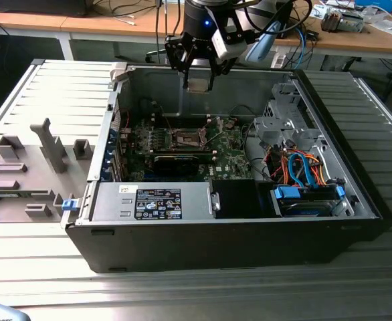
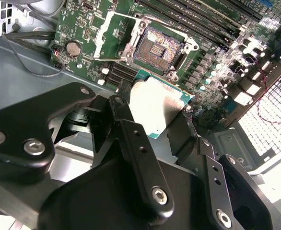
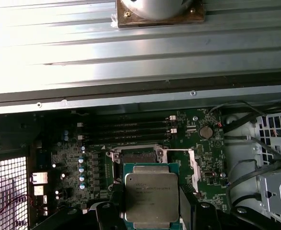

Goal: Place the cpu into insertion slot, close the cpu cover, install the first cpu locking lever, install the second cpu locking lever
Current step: 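Place the cpu into insertion slot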

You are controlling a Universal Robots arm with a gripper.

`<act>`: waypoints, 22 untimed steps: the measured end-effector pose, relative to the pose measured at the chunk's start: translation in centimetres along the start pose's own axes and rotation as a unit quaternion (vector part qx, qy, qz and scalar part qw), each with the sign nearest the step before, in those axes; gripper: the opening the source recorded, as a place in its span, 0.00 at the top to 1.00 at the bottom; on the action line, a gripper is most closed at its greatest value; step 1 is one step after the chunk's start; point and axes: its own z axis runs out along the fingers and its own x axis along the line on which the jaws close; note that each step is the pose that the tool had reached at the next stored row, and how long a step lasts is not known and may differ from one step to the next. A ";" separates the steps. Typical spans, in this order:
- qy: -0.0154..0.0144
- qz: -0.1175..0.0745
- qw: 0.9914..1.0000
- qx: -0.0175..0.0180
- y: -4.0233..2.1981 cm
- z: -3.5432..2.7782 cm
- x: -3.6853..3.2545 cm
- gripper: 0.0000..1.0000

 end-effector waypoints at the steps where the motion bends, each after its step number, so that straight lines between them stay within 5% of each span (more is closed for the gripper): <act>1: 0.000 0.000 1.000 0.000 0.00 0.00 0.00 0.45; 22: -0.001 0.010 1.000 0.000 0.00 0.03 0.00 0.45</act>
